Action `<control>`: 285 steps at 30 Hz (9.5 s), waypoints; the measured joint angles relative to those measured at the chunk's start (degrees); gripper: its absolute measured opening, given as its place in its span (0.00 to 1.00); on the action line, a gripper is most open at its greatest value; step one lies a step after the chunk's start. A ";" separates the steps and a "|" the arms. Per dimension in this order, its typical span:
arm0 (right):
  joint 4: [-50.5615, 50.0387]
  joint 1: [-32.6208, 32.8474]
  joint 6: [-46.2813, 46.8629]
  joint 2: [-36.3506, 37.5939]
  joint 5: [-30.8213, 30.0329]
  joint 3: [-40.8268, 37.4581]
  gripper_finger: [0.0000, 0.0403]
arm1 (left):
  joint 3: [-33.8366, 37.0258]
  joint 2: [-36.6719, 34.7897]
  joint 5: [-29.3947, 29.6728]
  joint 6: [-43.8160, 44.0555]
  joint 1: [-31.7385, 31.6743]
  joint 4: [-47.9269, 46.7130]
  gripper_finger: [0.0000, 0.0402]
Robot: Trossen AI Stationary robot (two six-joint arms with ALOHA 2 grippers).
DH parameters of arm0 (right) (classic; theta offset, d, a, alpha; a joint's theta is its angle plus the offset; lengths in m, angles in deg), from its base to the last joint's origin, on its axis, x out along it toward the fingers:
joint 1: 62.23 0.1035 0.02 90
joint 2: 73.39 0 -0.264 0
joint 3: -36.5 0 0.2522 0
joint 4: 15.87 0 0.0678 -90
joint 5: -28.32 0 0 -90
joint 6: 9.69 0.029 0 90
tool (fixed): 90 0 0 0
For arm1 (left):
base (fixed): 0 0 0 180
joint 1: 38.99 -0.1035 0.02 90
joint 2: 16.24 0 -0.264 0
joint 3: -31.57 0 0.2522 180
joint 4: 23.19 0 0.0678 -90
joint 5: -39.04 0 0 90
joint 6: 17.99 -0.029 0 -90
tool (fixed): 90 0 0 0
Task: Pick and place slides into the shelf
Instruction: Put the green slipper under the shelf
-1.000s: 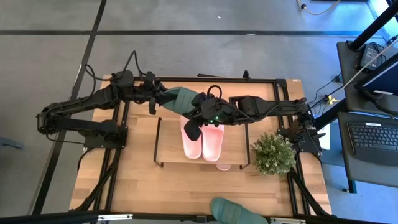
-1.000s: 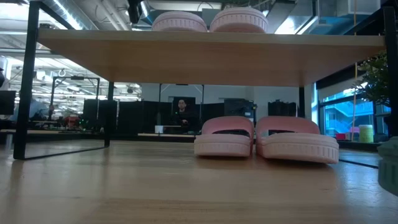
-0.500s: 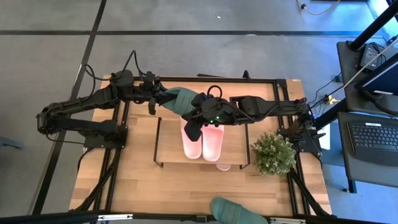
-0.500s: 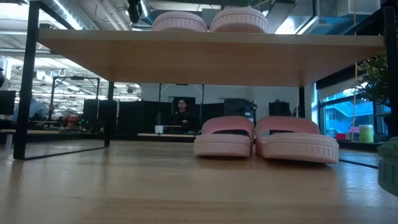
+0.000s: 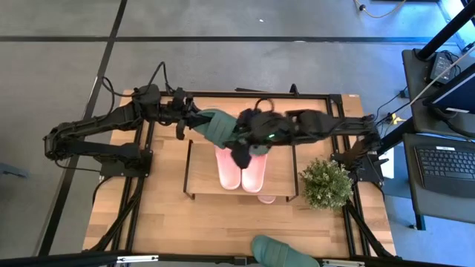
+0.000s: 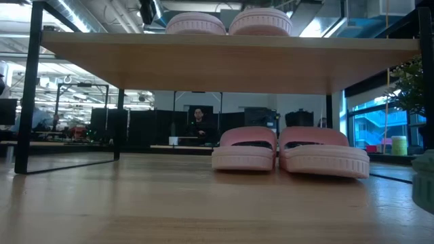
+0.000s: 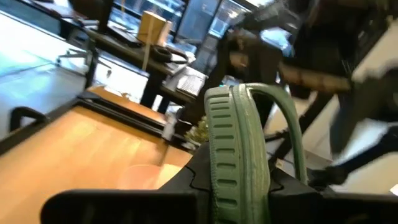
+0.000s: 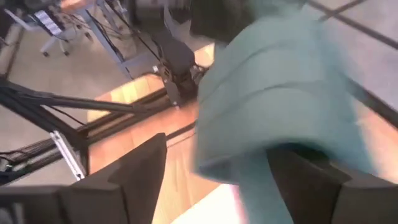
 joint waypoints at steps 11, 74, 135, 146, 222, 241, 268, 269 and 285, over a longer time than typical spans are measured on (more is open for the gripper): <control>-12.87 1.05 -1.51 12.10 -9.22 0.07 0.70 | 0.00 -0.02 0.61 0.06 -3.04 -1.33 0.08; -38.86 -3.30 3.94 17.82 -8.89 0.00 0.69 | -56.50 67.84 -18.48 -60.28 -30.00 -81.83 0.08; -40.10 -3.21 4.24 16.03 -6.28 -0.04 0.70 | -56.26 73.90 -14.25 -41.71 -9.88 -69.60 0.21; -40.08 -3.21 4.25 16.03 -6.20 -0.04 0.69 | -56.26 73.90 -6.43 -43.43 -9.29 -68.98 0.30; -41.35 -3.21 7.45 16.42 -6.27 -0.04 0.69 | -65.72 72.78 17.87 -45.35 -19.30 -63.36 0.65; -41.12 -3.23 14.89 16.40 -6.37 -0.04 0.69 | -56.00 73.09 18.09 -44.31 -18.12 -59.32 0.64; -34.83 -3.34 18.11 16.36 -6.29 -0.04 0.69 | -44.01 73.00 17.40 -43.21 -11.95 -49.16 0.64; -34.84 -3.34 18.12 16.36 -6.29 -0.04 0.69 | -43.94 72.95 17.39 -42.81 -11.44 -49.26 0.64; -35.05 -1.27 17.71 16.36 -6.23 -0.04 0.69 | -43.87 72.96 20.12 -34.61 -4.82 -51.53 0.64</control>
